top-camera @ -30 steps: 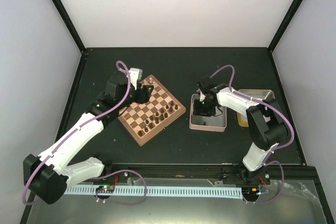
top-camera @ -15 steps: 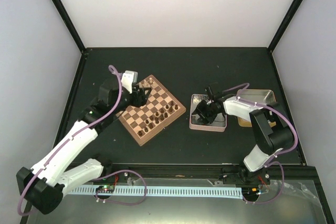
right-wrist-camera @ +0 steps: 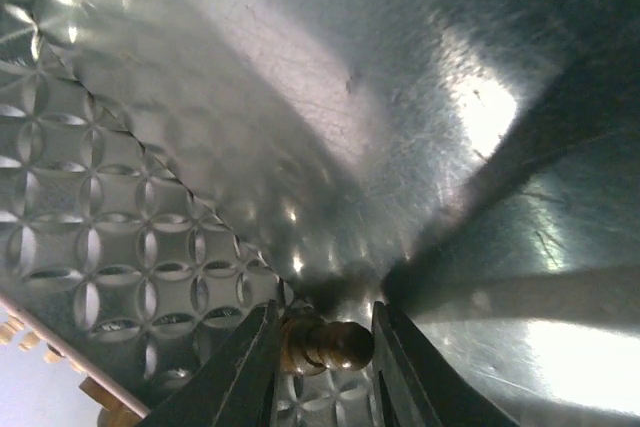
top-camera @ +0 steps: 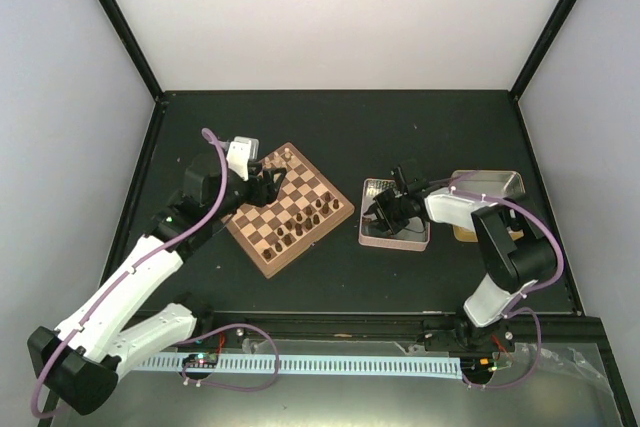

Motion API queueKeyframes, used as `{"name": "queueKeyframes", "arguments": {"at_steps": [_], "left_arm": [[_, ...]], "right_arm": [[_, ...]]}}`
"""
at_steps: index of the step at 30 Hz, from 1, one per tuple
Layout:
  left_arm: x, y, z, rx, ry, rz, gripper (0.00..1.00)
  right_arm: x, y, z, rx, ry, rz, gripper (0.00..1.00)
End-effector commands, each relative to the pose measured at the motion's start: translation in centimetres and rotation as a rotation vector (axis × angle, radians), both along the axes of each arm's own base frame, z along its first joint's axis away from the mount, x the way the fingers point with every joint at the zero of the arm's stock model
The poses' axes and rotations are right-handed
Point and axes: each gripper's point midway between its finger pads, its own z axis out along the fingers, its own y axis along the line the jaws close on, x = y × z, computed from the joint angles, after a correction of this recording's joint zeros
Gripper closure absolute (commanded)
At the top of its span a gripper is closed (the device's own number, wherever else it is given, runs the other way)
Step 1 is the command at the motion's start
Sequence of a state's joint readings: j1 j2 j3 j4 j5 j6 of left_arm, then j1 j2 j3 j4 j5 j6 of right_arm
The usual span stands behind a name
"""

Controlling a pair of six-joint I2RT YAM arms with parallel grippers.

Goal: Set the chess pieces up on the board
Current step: Pick up the chess piece from the storage box.

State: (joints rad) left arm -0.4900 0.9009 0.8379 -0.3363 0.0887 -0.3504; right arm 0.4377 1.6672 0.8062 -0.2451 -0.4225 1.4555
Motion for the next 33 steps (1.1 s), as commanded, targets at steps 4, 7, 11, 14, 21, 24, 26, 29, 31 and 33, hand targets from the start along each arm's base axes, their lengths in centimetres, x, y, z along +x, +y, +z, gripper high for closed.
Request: {"name": "queueKeyframes", "arguments": {"at_steps": [4, 7, 11, 14, 21, 24, 26, 29, 31, 33], "left_arm": [[0.2, 0.7, 1.3, 0.005, -0.028, 0.030, 0.31], [0.1, 0.9, 1.4, 0.006, -0.031, 0.032, 0.31], [-0.2, 0.9, 1.2, 0.006, -0.025, 0.027, 0.31], [-0.4, 0.5, 1.2, -0.004, -0.020, 0.004, 0.31], [-0.8, -0.5, 0.0, -0.038, 0.045, -0.036, 0.31], [-0.7, 0.2, -0.4, -0.037, 0.067, 0.006, 0.31], [-0.7, 1.2, -0.6, -0.027, 0.074, 0.061, 0.31], [-0.9, 2.6, 0.1, -0.014, 0.031, 0.117, 0.31], [-1.2, 4.1, 0.8, -0.001, -0.008, 0.179, 0.31], [-1.7, 6.0, 1.8, 0.011, -0.053, 0.255, 0.31]], "right_arm": [[-0.3, -0.9, -3.1, -0.050, 0.036, -0.059, 0.79], [0.5, -1.0, -2.9, -0.062, 0.005, -0.066, 0.84], [1.2, -1.6, -2.5, -0.106, -0.046, -0.062, 0.89], [1.9, -2.4, -1.6, -0.155, -0.113, -0.047, 0.92], [5.0, -4.2, 4.0, -0.322, -0.396, 0.059, 0.96], [5.6, -4.5, 7.2, -0.397, -0.531, 0.127, 0.98], [5.7, -4.1, 9.1, -0.444, -0.607, 0.183, 0.98], [5.2, -2.0, 11.9, -0.478, -0.724, 0.278, 0.98], [4.7, 0.0, 13.7, -0.500, -0.805, 0.358, 0.98], [4.0, 2.5, 15.1, -0.508, -0.876, 0.434, 0.98]]}}
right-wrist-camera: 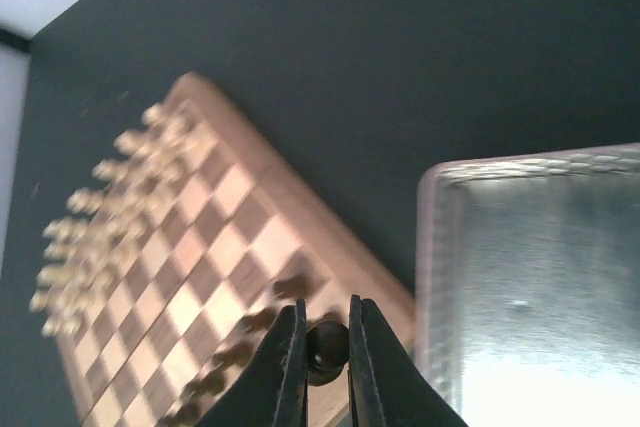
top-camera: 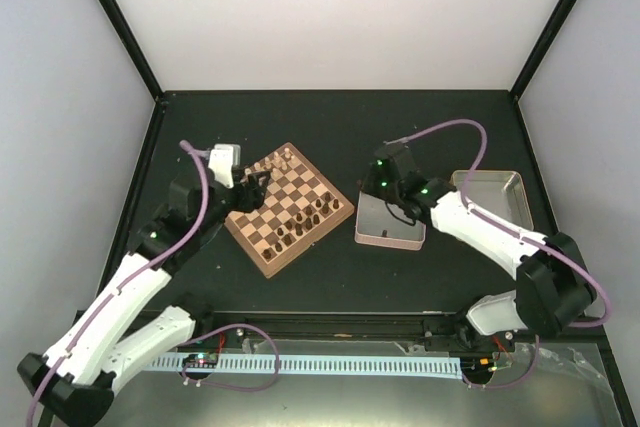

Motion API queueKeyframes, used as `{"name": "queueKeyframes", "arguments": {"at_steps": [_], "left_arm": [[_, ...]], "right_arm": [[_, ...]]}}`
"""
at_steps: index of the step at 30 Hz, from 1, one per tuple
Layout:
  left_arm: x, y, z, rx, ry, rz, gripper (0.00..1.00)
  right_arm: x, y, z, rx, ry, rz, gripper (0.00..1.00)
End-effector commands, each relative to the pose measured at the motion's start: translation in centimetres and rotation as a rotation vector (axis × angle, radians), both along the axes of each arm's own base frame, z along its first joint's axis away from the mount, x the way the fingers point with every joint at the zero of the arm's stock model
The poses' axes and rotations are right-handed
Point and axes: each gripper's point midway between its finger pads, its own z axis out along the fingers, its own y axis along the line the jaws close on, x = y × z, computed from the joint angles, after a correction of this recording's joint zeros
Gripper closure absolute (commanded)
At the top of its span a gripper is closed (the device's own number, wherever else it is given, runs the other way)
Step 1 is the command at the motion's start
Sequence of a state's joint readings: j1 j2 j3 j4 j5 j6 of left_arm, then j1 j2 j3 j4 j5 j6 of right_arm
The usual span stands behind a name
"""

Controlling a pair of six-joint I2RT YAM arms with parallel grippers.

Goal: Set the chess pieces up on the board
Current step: Pick up the chess piece from the storage box, then place the chess piece on the chessboard.

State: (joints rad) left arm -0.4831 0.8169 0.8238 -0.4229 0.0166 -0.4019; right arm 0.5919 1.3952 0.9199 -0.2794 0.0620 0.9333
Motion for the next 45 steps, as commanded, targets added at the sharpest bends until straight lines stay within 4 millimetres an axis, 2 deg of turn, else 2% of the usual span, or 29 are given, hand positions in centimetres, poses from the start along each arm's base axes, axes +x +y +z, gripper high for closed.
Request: {"name": "queueKeyframes", "arguments": {"at_steps": [1, 7, 11, 15, 18, 21, 24, 28, 33, 45], "left_arm": [[-0.8, 4.6, 2.5, 0.028, -0.101, 0.195, 0.30], [-2.9, 7.9, 6.2, 0.036, -0.239, 0.300, 0.31], [-4.7, 9.4, 9.4, 0.015, -0.306, 0.332, 0.30], [-6.0, 10.1, 11.1, 0.001, -0.323, 0.335, 0.30], [-6.5, 10.3, 11.3, 0.003, -0.324, 0.332, 0.30], [-6.8, 10.6, 11.2, 0.002, -0.332, 0.339, 0.30], [-6.9, 10.6, 11.0, 0.003, -0.327, 0.335, 0.30], [-6.8, 10.6, 10.5, 0.015, -0.320, 0.335, 0.30], [-6.8, 10.8, 10.3, 0.015, -0.317, 0.350, 0.30], [-7.0, 11.7, 10.7, 0.012, -0.330, 0.395, 0.30]], "right_arm": [[-1.0, 3.9, 3.3, -0.153, -0.174, 0.174, 0.98], [-4.6, 13.2, 5.1, -0.213, -0.308, 0.433, 0.99], [-7.1, 18.7, 4.3, -0.278, -0.332, 0.576, 0.99], [-9.2, 22.7, 2.3, -0.329, -0.326, 0.703, 0.99], [-10.4, 25.4, 1.5, -0.371, -0.347, 0.795, 0.99], [-11.5, 27.3, 0.1, -0.418, -0.342, 0.872, 0.99], [-12.2, 28.5, -1.5, -0.451, -0.329, 0.926, 0.98], [-12.8, 29.2, -3.3, -0.490, -0.308, 0.974, 0.98], [-12.8, 29.1, -5.5, -0.536, -0.269, 0.988, 0.98], [-12.4, 28.4, -8.0, -0.591, -0.237, 0.964, 0.96]]}}
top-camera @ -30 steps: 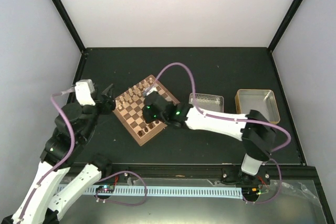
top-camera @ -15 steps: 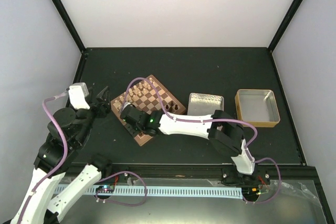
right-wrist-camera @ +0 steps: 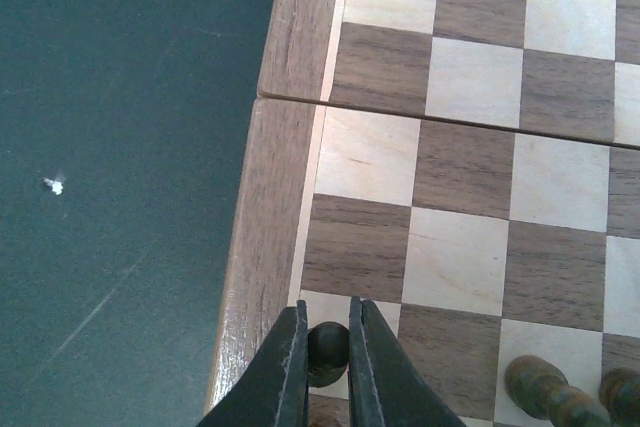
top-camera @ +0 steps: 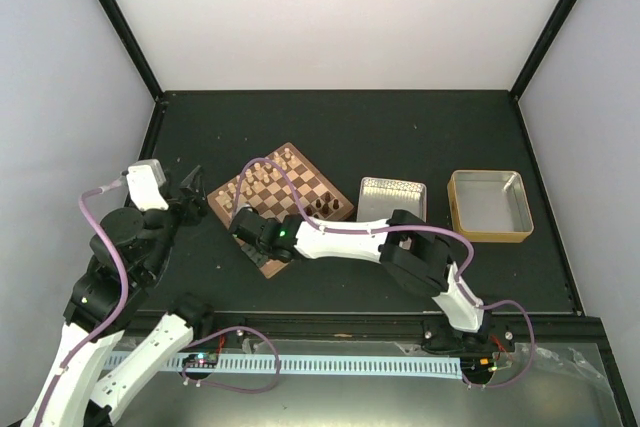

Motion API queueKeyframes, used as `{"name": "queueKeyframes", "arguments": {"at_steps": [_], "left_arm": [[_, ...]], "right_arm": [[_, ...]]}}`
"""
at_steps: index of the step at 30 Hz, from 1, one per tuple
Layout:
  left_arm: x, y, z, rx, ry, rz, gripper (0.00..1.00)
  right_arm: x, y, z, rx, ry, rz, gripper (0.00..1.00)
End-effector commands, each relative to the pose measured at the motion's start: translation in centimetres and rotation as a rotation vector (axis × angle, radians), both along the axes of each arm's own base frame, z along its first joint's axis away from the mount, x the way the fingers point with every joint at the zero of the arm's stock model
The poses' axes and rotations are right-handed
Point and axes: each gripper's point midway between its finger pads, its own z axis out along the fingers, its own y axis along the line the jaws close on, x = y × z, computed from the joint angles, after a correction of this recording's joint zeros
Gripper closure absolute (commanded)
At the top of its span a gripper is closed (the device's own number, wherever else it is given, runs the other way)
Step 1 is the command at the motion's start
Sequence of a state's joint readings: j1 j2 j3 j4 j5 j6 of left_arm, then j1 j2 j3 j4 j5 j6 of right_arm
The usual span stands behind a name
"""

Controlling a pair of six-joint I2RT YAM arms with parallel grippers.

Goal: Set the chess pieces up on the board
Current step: Place the chess piece on the chessboard, then adjust the storage box at the center of the board.

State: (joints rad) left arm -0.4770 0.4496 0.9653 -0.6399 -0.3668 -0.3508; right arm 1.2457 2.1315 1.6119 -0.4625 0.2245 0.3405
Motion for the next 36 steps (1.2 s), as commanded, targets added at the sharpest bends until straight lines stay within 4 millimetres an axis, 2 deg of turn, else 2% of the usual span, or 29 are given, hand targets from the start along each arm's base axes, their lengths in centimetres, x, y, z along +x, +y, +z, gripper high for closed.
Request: {"name": "queueKeyframes", "arguments": {"at_steps": [1, 8, 18, 22, 28, 31, 34, 36], "left_arm": [[-0.3, 0.9, 0.3, 0.005, -0.009, 0.040, 0.30], [-0.4, 1.8, 0.1, 0.006, -0.001, 0.086, 0.30], [0.1, 1.7, -0.4, 0.022, 0.024, 0.094, 0.30], [0.2, 1.7, -0.5, 0.028, 0.029, 0.100, 0.30], [0.1, 1.9, -0.5, 0.031, 0.030, 0.107, 0.30], [0.2, 1.8, -0.6, 0.031, 0.032, 0.107, 0.30], [0.5, 1.2, -1.2, 0.034, 0.046, 0.080, 0.29], [1.0, -0.1, -2.0, 0.046, 0.060, 0.015, 0.28]], "right_arm": [[0.5, 0.0, -0.2, -0.012, -0.030, -0.016, 0.96], [0.7, -0.2, -0.6, -0.028, -0.037, -0.025, 0.93], [0.3, -0.6, 0.6, 0.001, -0.032, -0.017, 0.77], [0.5, -0.6, 2.4, 0.035, -0.044, -0.034, 0.75], [1.4, -1.0, 6.5, 0.136, -0.045, -0.089, 0.70], [2.5, -2.3, 8.4, 0.205, -0.012, -0.159, 0.67], [4.0, -5.3, 9.5, 0.265, 0.033, -0.258, 0.63], [5.0, -8.2, 10.6, 0.298, 0.059, -0.336, 0.60]]}}
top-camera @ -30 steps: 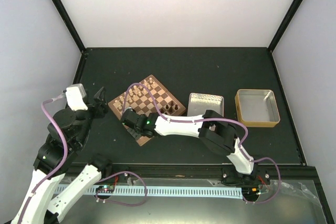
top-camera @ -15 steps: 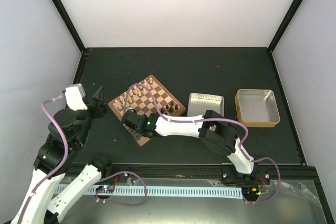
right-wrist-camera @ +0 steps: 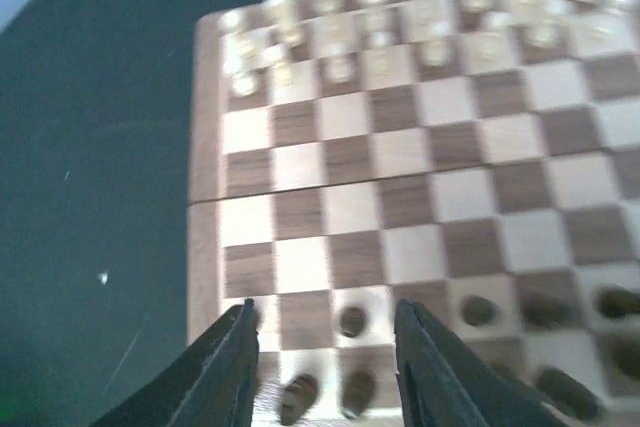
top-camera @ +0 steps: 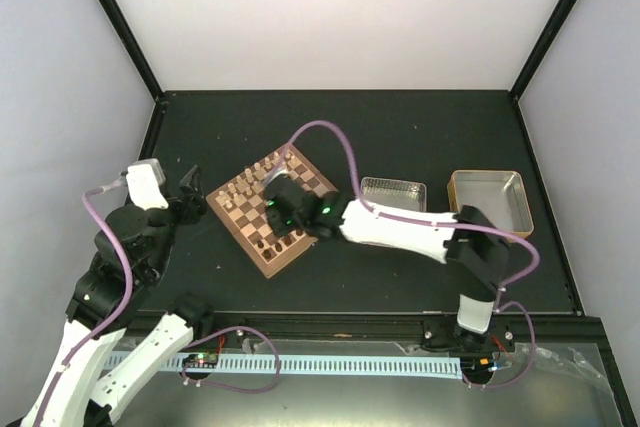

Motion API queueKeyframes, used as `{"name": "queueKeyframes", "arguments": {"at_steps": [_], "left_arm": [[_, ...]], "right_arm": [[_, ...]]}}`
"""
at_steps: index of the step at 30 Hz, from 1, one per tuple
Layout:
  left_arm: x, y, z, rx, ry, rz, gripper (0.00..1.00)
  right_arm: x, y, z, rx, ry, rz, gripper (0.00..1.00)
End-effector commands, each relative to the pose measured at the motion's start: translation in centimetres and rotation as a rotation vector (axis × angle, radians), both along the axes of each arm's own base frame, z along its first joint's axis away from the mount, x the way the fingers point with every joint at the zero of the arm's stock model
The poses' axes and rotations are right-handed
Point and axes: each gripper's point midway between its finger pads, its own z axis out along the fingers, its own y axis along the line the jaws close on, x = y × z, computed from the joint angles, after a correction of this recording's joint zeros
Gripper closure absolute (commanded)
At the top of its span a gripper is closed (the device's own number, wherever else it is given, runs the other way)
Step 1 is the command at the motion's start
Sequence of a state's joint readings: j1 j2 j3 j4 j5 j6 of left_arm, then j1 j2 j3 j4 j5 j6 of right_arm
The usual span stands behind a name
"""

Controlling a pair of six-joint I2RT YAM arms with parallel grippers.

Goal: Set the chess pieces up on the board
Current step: Adjust the storage box at the center of the board.

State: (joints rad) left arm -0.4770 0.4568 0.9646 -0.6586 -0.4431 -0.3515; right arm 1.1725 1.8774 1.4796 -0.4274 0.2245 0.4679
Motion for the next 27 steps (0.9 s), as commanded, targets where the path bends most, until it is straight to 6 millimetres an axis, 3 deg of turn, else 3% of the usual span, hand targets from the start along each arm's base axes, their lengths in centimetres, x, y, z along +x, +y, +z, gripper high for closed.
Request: {"name": "queueKeyframes", "arguments": {"at_steps": [1, 7, 13, 20, 27], "left_arm": [[1.0, -2.4, -2.1, 0.030, 0.052, -0.111, 0.28], [2.2, -10.1, -5.7, 0.042, 0.102, -0.489, 0.26], [4.2, -13.7, -7.6, 0.053, 0.155, -0.630, 0.26], [6.4, -15.3, -8.8, 0.058, 0.232, -0.647, 0.26], [7.3, -15.8, -9.0, 0.054, 0.254, -0.650, 0.28]], "right_arm": [[2.9, -6.0, 2.2, 0.104, 0.083, -0.201, 0.59], [5.4, -17.8, 0.3, 0.019, 0.140, -0.361, 0.42], [9.1, -26.2, -3.0, -0.227, 0.114, -0.364, 0.27], [13.1, -29.2, -5.4, -0.373, 0.119, -0.300, 0.28], [15.4, -29.5, -7.5, -0.457, 0.097, -0.240, 0.30]]}}
